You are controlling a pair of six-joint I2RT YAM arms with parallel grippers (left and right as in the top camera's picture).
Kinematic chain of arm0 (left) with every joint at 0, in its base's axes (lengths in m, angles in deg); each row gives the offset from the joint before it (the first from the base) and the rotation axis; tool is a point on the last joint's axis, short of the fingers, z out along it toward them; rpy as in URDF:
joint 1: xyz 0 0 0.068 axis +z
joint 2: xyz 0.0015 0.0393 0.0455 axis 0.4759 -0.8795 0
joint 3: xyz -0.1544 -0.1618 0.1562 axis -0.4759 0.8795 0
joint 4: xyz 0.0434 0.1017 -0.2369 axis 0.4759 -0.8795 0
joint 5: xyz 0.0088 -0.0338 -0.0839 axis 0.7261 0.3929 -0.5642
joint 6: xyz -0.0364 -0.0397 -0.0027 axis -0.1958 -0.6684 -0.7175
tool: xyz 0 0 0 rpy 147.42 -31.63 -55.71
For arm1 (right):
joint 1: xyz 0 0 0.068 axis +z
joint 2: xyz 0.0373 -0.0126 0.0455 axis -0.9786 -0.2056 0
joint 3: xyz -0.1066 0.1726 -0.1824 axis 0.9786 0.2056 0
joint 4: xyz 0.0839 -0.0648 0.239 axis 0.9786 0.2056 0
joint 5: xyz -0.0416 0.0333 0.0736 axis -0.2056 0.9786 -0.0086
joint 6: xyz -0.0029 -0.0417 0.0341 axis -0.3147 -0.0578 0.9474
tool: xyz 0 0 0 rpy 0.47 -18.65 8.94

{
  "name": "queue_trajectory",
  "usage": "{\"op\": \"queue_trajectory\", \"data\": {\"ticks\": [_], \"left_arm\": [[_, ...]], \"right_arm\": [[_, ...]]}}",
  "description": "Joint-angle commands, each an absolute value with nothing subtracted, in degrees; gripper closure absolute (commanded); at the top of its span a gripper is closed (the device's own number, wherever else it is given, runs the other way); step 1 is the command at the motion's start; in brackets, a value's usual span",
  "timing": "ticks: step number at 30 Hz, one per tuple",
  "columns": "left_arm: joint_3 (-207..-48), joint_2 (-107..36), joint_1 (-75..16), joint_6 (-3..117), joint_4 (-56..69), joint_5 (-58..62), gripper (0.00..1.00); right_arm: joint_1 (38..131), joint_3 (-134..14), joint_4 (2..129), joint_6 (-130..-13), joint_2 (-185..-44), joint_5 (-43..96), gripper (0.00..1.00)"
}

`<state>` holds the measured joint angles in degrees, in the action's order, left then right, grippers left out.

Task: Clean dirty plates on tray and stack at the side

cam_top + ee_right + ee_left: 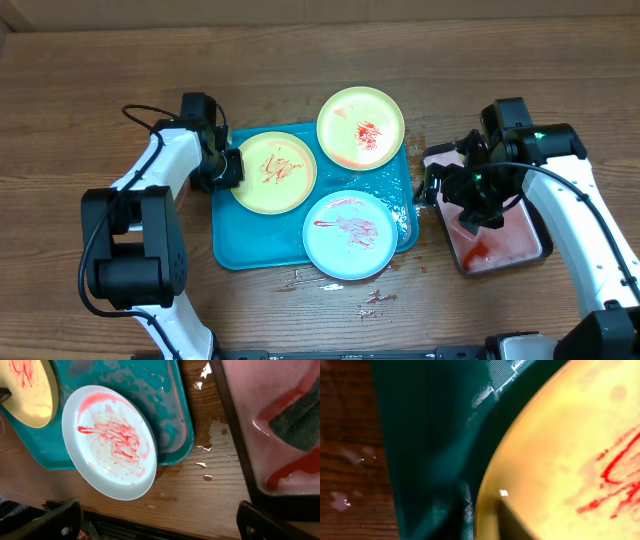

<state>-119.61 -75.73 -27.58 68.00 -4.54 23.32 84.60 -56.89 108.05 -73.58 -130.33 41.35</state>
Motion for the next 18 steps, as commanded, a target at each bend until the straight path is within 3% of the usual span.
{"op": "queue_trajectory", "data": {"ticks": [1, 9, 11, 13, 17, 18], "left_arm": [[-118.8, -77.6, -27.3, 68.0, -5.0, 25.2, 0.96], [-118.8, -77.6, -27.3, 68.1, -5.8, 25.2, 0.96], [-118.8, -77.6, -27.3, 68.1, -5.8, 25.2, 0.9], [-118.8, -77.6, -27.3, 68.2, -5.9, 25.2, 0.96], [-118.8, -77.6, -27.3, 68.2, -6.2, 25.4, 0.96], [-118.8, -77.6, -27.3, 68.2, -6.1, 25.4, 0.96]], "right_arm": [[84.5, -57.8, 106.9, -73.4, -129.4, 41.9, 0.0], [84.5, -57.8, 106.0, -73.4, -129.3, 41.9, 0.0], [84.5, -57.8, 106.0, -73.4, -129.4, 41.9, 0.0], [84.5, -57.8, 105.9, -73.4, -129.3, 41.9, 0.0], [84.5, -57.8, 104.9, -73.4, -129.4, 41.6, 0.0], [84.5, -57.8, 104.3, -73.4, -129.4, 41.0, 0.1]]}}
